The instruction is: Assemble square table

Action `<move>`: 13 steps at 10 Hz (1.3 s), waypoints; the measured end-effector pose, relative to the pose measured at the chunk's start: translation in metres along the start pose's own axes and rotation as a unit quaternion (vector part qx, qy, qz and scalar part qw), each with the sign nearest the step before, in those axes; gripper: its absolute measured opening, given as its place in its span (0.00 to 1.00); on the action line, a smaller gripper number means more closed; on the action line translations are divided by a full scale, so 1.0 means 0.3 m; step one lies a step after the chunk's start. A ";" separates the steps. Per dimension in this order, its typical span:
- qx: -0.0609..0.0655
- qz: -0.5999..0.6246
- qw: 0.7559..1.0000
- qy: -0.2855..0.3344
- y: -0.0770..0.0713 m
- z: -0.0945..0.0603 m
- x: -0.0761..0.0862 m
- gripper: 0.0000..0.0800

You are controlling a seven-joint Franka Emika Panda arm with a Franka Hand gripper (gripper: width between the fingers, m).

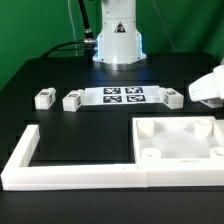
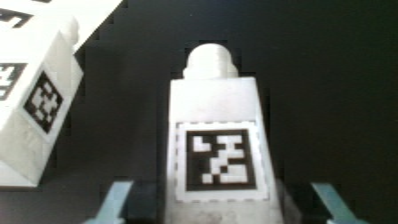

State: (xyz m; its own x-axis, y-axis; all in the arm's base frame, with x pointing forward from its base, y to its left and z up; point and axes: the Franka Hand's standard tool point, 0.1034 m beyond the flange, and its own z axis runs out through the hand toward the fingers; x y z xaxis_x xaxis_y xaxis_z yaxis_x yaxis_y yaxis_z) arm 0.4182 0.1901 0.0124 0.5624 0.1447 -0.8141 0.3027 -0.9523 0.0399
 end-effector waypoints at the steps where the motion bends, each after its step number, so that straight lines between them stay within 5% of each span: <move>1: 0.000 -0.001 1.000 0.000 0.004 -0.003 0.000 0.36; 3: 0.012 -0.016 0.999 0.026 0.117 -0.127 -0.038 0.36; 5: 0.023 -0.012 0.999 0.039 0.223 -0.257 -0.144 0.36; 6: 0.025 -0.012 0.998 0.061 0.235 -0.295 -0.146 0.36; 10: 0.026 -0.010 0.976 0.215 0.228 -0.319 -0.085 0.36; 11: 0.025 -0.027 0.970 0.241 0.265 -0.363 -0.088 0.36; 13: 0.029 -0.037 0.951 0.305 0.405 -0.602 -0.117 0.36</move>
Offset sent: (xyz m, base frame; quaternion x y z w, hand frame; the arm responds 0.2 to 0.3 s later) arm 0.0380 -0.0463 0.0751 0.0487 0.0772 -0.0087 0.9958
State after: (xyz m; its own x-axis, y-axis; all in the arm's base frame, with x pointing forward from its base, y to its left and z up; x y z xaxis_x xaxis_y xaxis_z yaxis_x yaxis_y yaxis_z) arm 0.5741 0.1180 0.1504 0.8889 0.3235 -0.3243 0.3252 -0.9443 -0.0504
